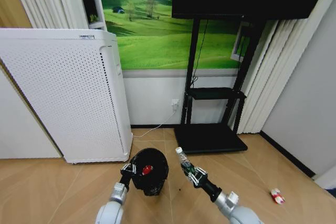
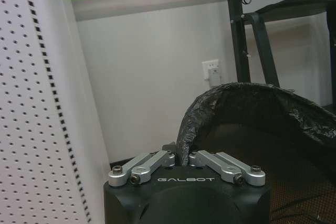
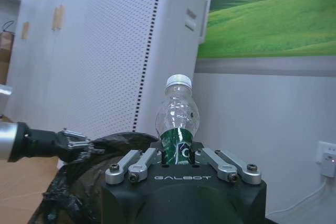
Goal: Pick up the trash bin and place the garbage on the floor into it.
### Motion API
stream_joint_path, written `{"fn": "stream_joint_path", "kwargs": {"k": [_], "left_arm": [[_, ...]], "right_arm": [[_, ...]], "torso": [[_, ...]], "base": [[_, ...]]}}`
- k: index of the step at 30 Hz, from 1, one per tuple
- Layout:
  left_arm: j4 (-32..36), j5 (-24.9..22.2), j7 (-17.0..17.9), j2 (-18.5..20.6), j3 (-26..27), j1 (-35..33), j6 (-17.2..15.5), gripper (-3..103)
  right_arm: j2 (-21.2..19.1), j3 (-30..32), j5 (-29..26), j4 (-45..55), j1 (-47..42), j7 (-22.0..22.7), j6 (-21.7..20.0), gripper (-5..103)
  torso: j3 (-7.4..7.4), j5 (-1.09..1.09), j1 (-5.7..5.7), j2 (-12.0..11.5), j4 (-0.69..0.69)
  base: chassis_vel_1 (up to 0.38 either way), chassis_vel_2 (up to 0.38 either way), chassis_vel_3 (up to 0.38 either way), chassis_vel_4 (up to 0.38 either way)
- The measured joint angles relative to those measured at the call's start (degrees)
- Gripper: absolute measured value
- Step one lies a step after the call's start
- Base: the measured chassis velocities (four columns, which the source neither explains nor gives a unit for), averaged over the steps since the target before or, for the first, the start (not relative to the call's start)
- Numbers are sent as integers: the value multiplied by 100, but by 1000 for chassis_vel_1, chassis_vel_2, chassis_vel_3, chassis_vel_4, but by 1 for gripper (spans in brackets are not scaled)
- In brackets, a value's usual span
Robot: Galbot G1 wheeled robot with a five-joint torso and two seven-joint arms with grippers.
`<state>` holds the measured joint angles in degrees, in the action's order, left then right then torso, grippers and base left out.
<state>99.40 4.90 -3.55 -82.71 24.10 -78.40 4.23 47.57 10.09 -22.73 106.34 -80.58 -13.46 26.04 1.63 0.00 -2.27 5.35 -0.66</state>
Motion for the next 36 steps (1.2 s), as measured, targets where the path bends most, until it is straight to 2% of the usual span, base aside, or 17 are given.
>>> {"fn": "stream_joint_path", "kwargs": {"k": [10,17,22,23,26,28,31,32,34,35,36], "left_arm": [[-422,235,24,-238,-397,240,0,6],[-571,326,34,-328,-495,320,12,6],[-579,336,34,-338,-504,337,15,6],[-579,336,34,-337,-504,338,18,6],[-579,336,34,-334,-504,338,21,6],[-579,336,34,-333,-504,338,21,6],[-579,336,30,-327,-499,338,29,6],[-579,336,30,-327,-499,338,29,6],[-579,336,26,-325,-497,330,38,6],[-579,336,26,-325,-497,330,38,6],[-573,337,21,-325,-496,327,42,6]], "right_arm": [[428,-891,168,-821,861,12,101,23],[759,-1420,211,-1351,1479,118,114,23],[856,-1629,278,-1510,1621,206,100,23],[896,-1652,287,-1522,1633,249,-11,21],[919,-1654,291,-1537,1641,266,-87,32],[921,-1654,295,-1542,1642,266,-93,32],[896,-1623,305,-1544,1640,265,-119,53],[896,-1623,305,-1544,1640,265,-119,53],[854,-1553,305,-1516,1598,253,-120,64],[854,-1553,305,-1516,1598,253,-120,64],[837,-1508,306,-1499,1552,251,-120,70]], "torso": [[0,0,0,0,1],[0,0,0,0,2],[0,0,0,0,1],[0,0,0,0,1],[0,0,0,0,1],[0,0,0,0,1],[0,0,0,0,1],[0,0,0,0,1],[0,0,0,0,0],[0,0,0,0,0],[0,0,0,0,0]], "base": [[0,0,0,0],[0,0,0,0],[0,0,0,0],[0,0,0,0],[0,0,0,0],[0,0,0,0],[0,0,0,0],[0,0,0,0],[0,0,0,0],[0,0,0,0],[0,0,0,0]]}}
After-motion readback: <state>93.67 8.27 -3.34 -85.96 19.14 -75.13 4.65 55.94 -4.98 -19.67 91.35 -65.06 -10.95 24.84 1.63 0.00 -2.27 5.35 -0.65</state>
